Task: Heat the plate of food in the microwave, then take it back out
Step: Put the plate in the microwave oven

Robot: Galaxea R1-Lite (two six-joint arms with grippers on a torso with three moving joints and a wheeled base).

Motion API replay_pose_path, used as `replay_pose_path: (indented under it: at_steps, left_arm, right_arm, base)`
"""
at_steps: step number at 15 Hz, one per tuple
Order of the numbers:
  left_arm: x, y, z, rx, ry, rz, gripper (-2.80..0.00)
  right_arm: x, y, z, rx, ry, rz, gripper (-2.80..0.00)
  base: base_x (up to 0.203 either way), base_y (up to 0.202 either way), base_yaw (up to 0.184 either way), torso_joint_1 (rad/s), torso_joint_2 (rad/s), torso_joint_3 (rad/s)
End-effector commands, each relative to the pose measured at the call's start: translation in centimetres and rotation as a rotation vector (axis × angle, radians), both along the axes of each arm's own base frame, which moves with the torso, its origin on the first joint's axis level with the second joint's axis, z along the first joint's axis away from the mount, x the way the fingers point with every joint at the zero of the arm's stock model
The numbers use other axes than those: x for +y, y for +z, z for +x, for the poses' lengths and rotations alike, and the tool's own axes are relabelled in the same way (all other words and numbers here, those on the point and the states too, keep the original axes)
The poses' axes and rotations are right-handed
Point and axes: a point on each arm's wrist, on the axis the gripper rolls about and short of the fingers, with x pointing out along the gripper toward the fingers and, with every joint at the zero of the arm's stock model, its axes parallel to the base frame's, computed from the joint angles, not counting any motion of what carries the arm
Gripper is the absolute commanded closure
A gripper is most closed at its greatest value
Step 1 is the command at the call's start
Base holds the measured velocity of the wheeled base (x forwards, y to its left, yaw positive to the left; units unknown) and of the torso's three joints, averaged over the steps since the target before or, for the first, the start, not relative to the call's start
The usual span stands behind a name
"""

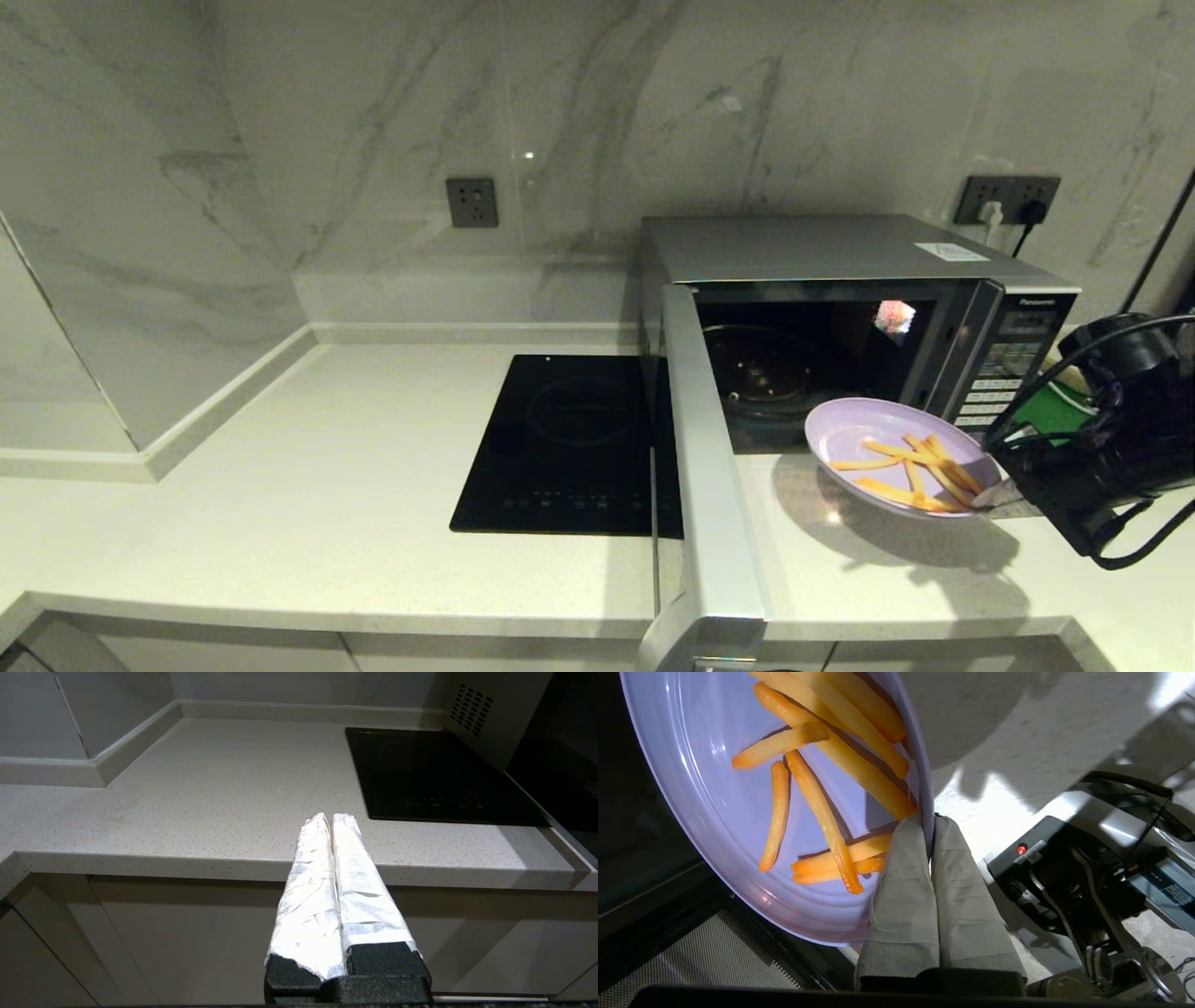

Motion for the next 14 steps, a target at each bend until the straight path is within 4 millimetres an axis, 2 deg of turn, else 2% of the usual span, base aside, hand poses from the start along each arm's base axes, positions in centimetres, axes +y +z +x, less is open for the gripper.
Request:
replay_pose_path:
  at_steps: [1, 10, 14]
  left_arm:
    - [0.0, 0.0, 0.0, 0.000, 0.001, -0.001, 0.00]
    - [0.0, 0.0, 0.0, 0.000, 0.001, -0.002, 0.00]
    - [0.0, 0.0, 0.0, 0.000, 0.000, -0.001, 0.00]
  right_arm:
    - [1.3, -0.6, 1.1, 0.017, 0.028, 0.012, 0.00]
    - [2.0, -1.1, 6.7, -0.034, 0.052, 0.005, 0.00]
    - [3.4, -1.6, 8.9, -0.052, 0.085, -0.003, 0.00]
  base:
    - [0.000, 0.000, 0.000, 0.000, 0.00, 0.000]
    - [0.000, 0.000, 0.000, 0.000, 0.00, 0.000]
    - [0.000, 0.000, 0.000, 0.000, 0.00, 0.000]
